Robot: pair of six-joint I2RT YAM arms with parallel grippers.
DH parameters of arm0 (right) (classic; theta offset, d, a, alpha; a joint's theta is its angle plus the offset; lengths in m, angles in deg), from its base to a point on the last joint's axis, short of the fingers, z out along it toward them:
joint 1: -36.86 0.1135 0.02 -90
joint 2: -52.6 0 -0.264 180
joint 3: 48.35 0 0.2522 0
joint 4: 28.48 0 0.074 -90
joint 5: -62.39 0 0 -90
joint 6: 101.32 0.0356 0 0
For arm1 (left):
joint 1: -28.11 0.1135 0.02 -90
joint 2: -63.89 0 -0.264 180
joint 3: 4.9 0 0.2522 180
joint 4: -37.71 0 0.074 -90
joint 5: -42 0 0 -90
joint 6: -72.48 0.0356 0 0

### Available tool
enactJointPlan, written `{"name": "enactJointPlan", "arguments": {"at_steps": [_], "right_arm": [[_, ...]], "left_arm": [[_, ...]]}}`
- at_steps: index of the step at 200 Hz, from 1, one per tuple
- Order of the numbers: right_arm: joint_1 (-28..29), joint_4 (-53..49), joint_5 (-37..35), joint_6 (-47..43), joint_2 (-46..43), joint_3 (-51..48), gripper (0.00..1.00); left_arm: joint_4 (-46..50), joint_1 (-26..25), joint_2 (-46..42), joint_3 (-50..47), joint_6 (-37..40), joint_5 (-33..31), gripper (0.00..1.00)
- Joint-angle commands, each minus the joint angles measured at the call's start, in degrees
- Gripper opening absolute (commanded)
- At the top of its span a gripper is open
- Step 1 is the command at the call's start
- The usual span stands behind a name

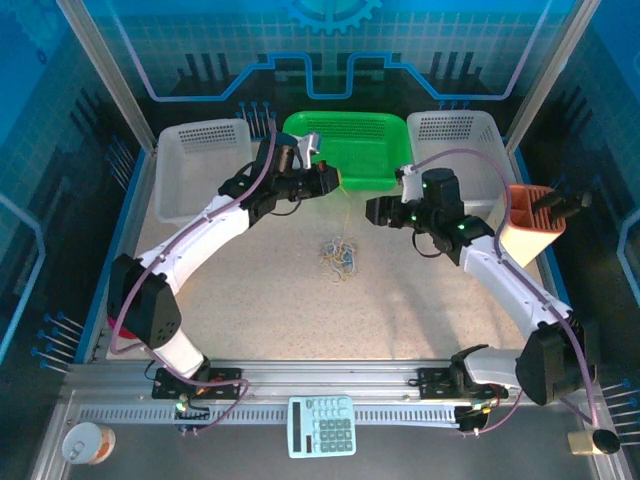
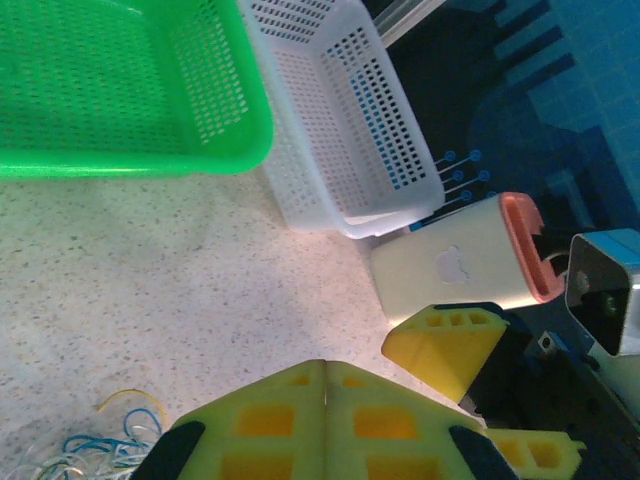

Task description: Untangle the cables

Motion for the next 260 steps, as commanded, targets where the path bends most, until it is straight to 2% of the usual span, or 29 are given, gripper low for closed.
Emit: {"name": "enactJointPlan", "arguments": {"at_steps": [1, 36, 113, 154, 190, 226, 234, 254, 260], "right_arm": [[-0.4, 0.2, 6.2, -2.8, -1.3, 2.2, 0.66], [0.2, 2.3, 9.9, -3.7, -0.6, 4.4, 0.68], [2.5, 1.9, 10.1, -4.8, 2.6, 10.8, 0.68], [2.7, 2.0, 10.0, -4.5, 3.6, 13.2, 0.65], [3.0, 2.1, 10.3, -4.4, 3.4, 14.0, 0.57], [3.1, 2.3, 10.7, -4.1, 3.7, 14.8, 0.4], [3.1, 2.3, 10.8, -4.1, 3.8, 14.9, 0.31], [3.2, 2.2, 11.3, -4.1, 3.9, 15.3, 0.0], [3.2, 2.1, 11.0, -4.1, 3.9, 15.4, 0.0]], "left_arm": [[3.4, -1.0, -2.4, 3.1, 1.8, 2.1, 0.0], [4.5, -2.0, -3.6, 6.1, 1.9, 2.8, 0.0], [7.3, -4.2, -4.6, 12.3, 2.6, 3.4, 0.0], [7.7, -4.8, -5.4, 13.1, 2.9, 3.1, 0.0], [7.7, -4.8, -6.0, 13.1, 3.0, 2.7, 0.0], [7.7, -5.0, -6.1, 13.0, 3.0, 2.7, 0.0], [7.6, -5.0, -6.2, 13.0, 3.0, 2.6, 0.0], [7.5, -4.9, -6.3, 12.7, 3.3, 2.0, 0.0], [7.3, -5.0, -6.6, 12.4, 3.5, 1.5, 0.02]]}}
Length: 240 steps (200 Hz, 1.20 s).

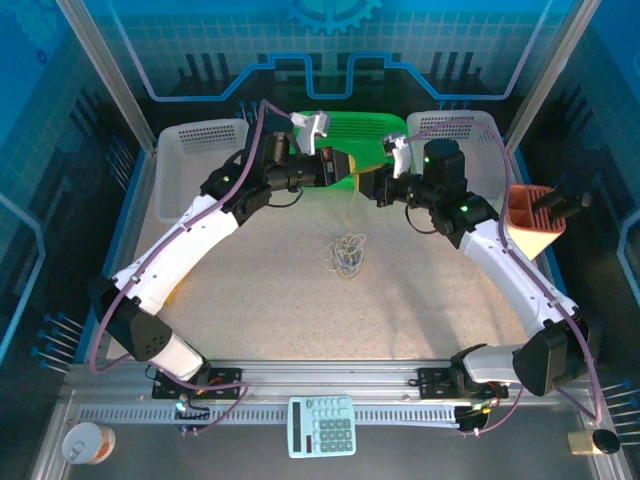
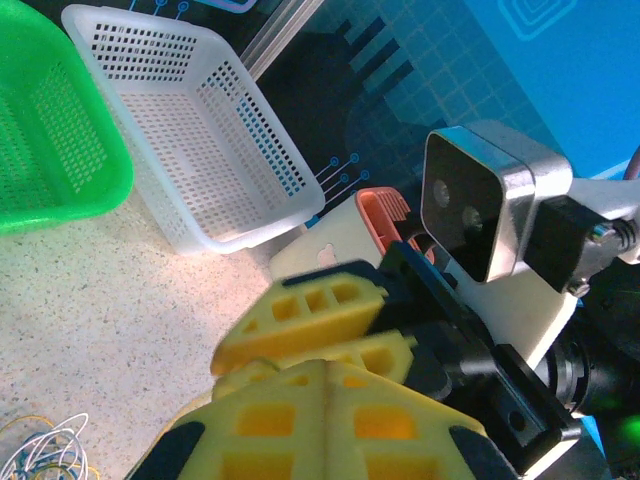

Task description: Untangle the cables

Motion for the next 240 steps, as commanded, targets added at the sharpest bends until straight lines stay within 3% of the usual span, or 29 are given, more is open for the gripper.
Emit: {"name": "enactJointPlan", "arguments": {"at_steps": [1, 22, 39, 54, 123, 173, 240], "right_arm": [[0.7, 0.4, 0.8, 0.2, 0.5, 2.2, 0.0], [0.5, 0.3, -0.4, 0.6, 0.2, 2.6, 0.0], [0.1, -0.5, -1.1, 0.9, 0.2, 3.8, 0.0], [-0.2, -1.2, -0.9, 1.2, 0.4, 4.9, 0.0], [-0.6, -2.2, 2.5, 3.5, 1.2, 8.9, 0.0], [-0.5, -2.2, 4.6, 5.3, 0.9, 11.0, 0.0], [-0.5, -2.1, 6.0, 6.5, 0.8, 11.4, 0.0]], "left_arm": [[0.3, -0.7, -2.4, 1.3, 2.0, -0.7, 0.04], [-1.2, 0.0, -4.6, -1.4, 2.9, -3.1, 0.47], [-3.9, 1.7, -7.7, -5.7, 3.1, -4.5, 0.62], [-6.4, 3.6, -10.7, -10.2, 3.0, -5.0, 0.68], [-19.4, 5.7, -15.1, -27.1, 7.8, 1.0, 0.71], [-27.2, 4.7, -10.9, -27.1, 9.4, 6.3, 0.71], [-29.3, 3.6, -5.4, -22.2, 10.9, 8.0, 0.7]]}}
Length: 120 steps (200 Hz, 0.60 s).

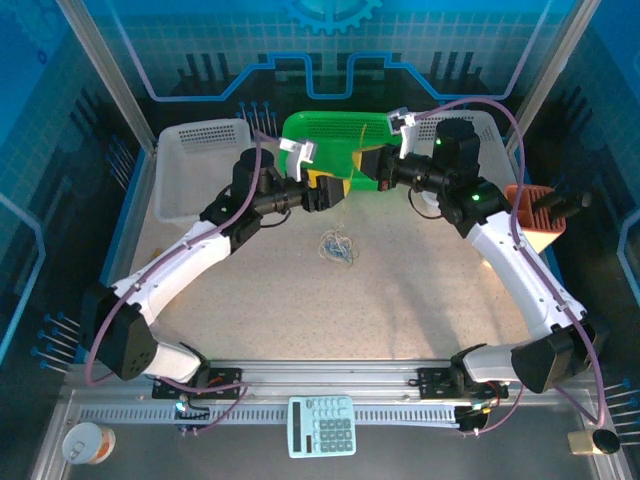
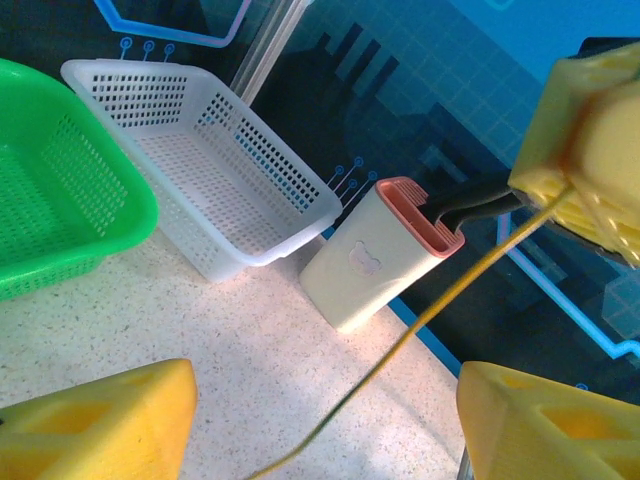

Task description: Untangle the cables

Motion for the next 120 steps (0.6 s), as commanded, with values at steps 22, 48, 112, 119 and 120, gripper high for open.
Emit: {"name": "enactJointPlan", "arguments": {"at_steps": [22, 48, 112, 119, 120], "right_arm": [[-0.4, 0.3, 2.1, 1.3, 0.0, 1.3, 0.0], [-0.2, 0.3, 2.4, 1.4, -0.1, 1.1, 0.0], [-0.1, 0.6, 2.7, 1.5, -0.4, -0.2, 0.0], [-0.1, 0.6, 2.7, 1.5, -0.3, -0.2, 0.0], [-0.1, 0.5, 2.7, 1.6, -0.3, -0.3, 0.0]], "left_arm": [[-4.2, -0.8, 2.5, 4.0, 1.9, 2.9, 0.67], [-4.6, -1.0, 3.6, 5.0, 1.7, 3.3, 0.61], [-8.0, -1.3, 5.4, 5.8, -0.1, 4.5, 0.45], [-8.2, -1.3, 5.4, 5.9, -0.2, 4.5, 0.45], [-8.3, -1.3, 5.4, 5.9, -0.2, 4.5, 0.45]]}}
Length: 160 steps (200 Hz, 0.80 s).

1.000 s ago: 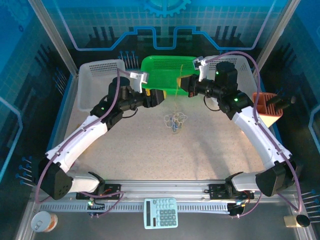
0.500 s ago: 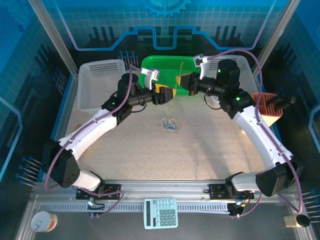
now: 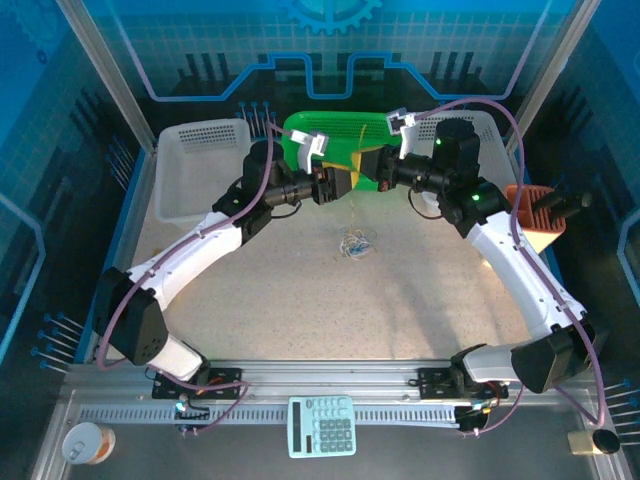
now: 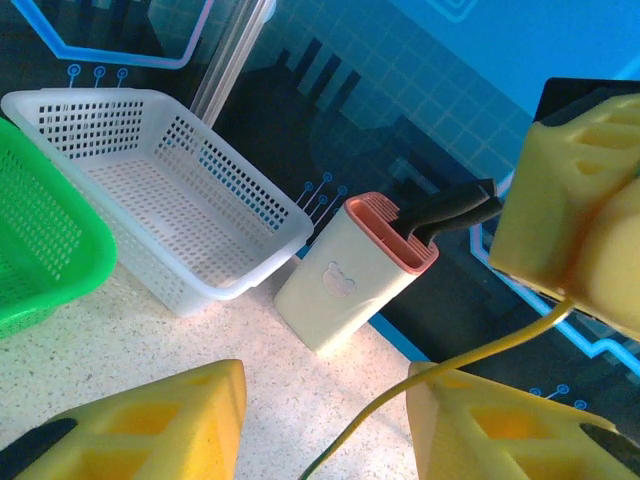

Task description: Untangle the cables

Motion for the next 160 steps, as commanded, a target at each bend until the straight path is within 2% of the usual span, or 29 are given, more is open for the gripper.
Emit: {"name": "enactJointPlan", "arguments": {"at_steps": [1, 33, 44, 56, 72, 79, 94, 106, 127, 160], "right_arm": [[-0.1, 0.6, 1.6, 0.9, -0.3, -0.3, 0.0], [0.0, 0.9, 1.8, 1.1, -0.2, -0.8, 0.0], [0.1, 1.1, 1.8, 1.2, -0.2, -0.9, 0.0], [0.1, 1.3, 1.8, 1.4, -0.2, -0.9, 0.0], [0.1, 1.5, 2.0, 1.7, -0.2, -0.9, 0.0], [0.0, 1.5, 2.0, 1.7, -0.4, -0.9, 0.12], [-0.5, 1.9, 1.8, 2.1, -1.4, -1.6, 0.36], [-1.5, 3.0, 1.4, 2.8, -3.1, -3.6, 0.5], [-4.2, 5.0, -0.2, 4.8, -7.7, -9.3, 0.6], [-6.5, 4.1, -4.9, 4.6, -13.9, -20.2, 0.69]], "left_arm": [[-3.3, -0.5, 0.5, 2.1, 0.0, 1.7, 0.45], [-4.3, -0.6, 0.6, 2.1, -0.5, 1.7, 0.45], [-4.6, -0.7, 0.6, 2.1, -0.6, 1.8, 0.41], [-4.8, -0.7, 0.7, 2.1, -0.7, 2.0, 0.29], [-4.9, -0.7, 0.9, 2.2, -0.9, 2.4, 0.07], [-4.9, -0.7, 1.0, 2.2, -0.8, 2.3, 0.0], [-4.9, -0.7, 0.9, 2.1, -0.9, 2.1, 0.0], [-4.9, -0.7, 0.8, 2.0, -0.9, 1.8, 0.0], [-5.0, -0.7, 0.3, 2.0, -1.2, 1.1, 0.0], [-6.0, -0.7, -0.5, 2.1, -2.7, 0.8, 0.0]]}}
